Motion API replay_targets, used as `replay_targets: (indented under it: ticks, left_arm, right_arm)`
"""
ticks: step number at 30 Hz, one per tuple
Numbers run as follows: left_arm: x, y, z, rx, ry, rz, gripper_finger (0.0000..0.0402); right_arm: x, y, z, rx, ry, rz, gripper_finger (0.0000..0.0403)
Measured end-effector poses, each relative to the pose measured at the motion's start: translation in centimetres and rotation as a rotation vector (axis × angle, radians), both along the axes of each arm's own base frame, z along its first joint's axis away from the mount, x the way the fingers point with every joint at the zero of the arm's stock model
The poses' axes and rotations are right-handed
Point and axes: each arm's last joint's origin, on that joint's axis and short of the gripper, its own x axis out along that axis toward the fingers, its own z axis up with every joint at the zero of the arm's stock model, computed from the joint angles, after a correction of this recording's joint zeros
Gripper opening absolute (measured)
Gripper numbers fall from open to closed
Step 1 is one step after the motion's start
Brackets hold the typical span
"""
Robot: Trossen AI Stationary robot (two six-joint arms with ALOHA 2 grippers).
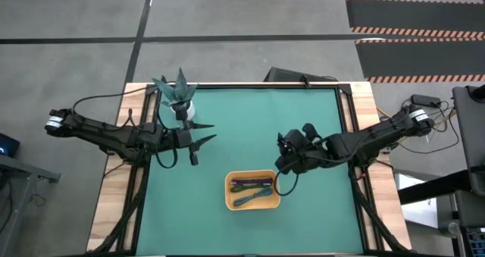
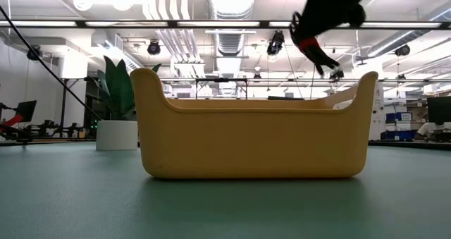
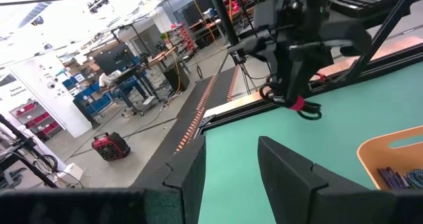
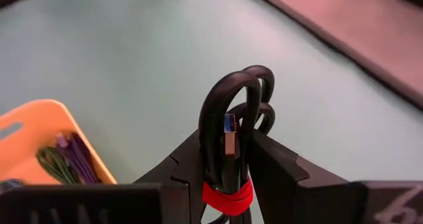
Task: Pick and place USB-C Cables
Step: Put the black USB cable into the yellow bin
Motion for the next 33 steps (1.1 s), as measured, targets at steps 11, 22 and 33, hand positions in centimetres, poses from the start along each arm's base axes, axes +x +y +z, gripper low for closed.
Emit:
replay_targets:
  ticks: [11, 22, 33]
  left_arm:
    - [0.0, 0.0, 0.2, -0.031, -0.037, -0.001, 0.0123]
    - [1.6, -0.9, -0.1, -0.223, -0.123, -0.216, 0.0123]
    - [5.6, -1.8, -1.5, -0.332, -0.217, -0.285, 0.0123]
  right_arm:
    - [2.5, 0.9, -0.4, -0.236, -0.222, 0.294, 0.0095]
    - [2.8, 2.0, 0.0, -0.328, -0.559, 0.741, 0.0095]
    - [2.2, 1.9, 0.3, -0.45, -0.624, 0.926, 0.0095]
